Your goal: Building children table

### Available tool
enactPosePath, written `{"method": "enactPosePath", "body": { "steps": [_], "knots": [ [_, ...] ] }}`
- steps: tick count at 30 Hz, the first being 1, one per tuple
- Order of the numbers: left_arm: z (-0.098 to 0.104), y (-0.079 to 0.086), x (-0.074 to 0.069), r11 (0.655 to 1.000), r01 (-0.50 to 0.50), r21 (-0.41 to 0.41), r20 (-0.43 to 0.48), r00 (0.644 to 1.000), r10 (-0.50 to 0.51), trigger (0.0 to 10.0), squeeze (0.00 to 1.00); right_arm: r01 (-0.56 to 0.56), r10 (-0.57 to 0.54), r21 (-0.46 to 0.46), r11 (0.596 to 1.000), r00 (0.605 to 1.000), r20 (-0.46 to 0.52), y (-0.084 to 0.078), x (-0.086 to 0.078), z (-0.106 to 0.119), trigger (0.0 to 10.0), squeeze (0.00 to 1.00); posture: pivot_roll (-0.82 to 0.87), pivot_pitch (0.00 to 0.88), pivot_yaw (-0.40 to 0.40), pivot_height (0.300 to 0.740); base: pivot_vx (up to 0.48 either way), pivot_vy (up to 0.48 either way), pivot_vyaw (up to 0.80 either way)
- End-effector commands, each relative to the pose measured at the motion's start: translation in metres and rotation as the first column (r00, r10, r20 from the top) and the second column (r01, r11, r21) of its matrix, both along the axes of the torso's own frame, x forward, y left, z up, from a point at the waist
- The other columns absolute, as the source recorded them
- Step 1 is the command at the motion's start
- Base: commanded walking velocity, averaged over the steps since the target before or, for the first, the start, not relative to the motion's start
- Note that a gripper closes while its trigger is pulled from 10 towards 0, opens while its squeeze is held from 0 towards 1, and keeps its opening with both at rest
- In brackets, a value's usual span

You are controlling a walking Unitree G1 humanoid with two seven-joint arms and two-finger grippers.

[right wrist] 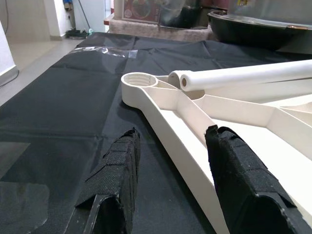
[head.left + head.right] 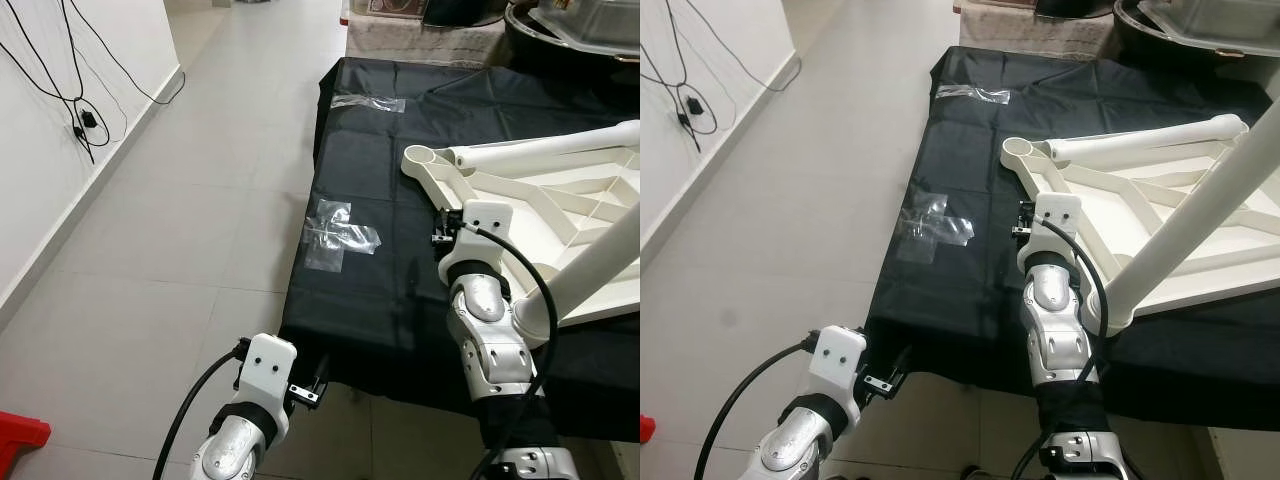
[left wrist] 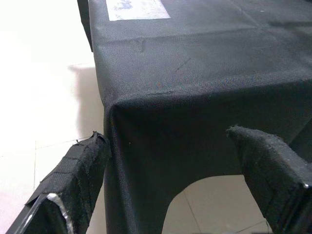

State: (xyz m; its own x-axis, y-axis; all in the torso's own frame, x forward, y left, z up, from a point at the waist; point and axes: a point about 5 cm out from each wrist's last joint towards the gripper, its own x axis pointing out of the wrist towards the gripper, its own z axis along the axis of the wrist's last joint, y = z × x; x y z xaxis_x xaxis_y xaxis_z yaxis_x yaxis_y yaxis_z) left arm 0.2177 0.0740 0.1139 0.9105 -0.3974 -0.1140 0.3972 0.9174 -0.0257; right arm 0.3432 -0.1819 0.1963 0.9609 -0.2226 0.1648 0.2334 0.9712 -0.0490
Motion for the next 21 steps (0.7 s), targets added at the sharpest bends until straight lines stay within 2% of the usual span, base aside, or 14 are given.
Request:
{"method": "enactPosePath", "body": {
  "steps": [1,17,18,21],
  "knots": [
    [-0.005,0.002,-0.002,1.000,-0.002,0.012,-0.015,1.000,0.002,10.0,0.00,-0.002,0.002,-0.003,1.000,1.000,0.014,-0.001,0.000,0.002,10.0,0.00,-0.02,0.185,-0.039,0.740,0.000,0.000,0.00],
    [-0.002,0.005,-0.001,1.000,0.000,0.017,-0.010,1.000,0.000,10.0,0.00,0.020,-0.021,0.012,1.000,0.998,0.055,-0.007,-0.003,0.006,10.0,0.00,0.04,0.197,-0.024,0.740,0.000,0.000,0.00],
    [-0.001,0.005,-0.001,1.000,-0.003,0.014,0.000,1.000,0.003,10.0,0.00,0.073,-0.073,-0.008,0.997,0.995,0.064,-0.015,-0.006,0.007,10.0,0.00,0.05,0.198,-0.029,0.740,0.000,0.000,0.00],
    [0.000,0.004,-0.001,1.000,-0.005,0.012,0.005,1.000,0.005,10.0,0.00,0.114,-0.113,-0.017,0.993,0.992,0.059,-0.022,-0.007,0.006,10.0,0.00,0.05,0.198,-0.032,0.740,0.000,0.000,0.00]
  ]
}}
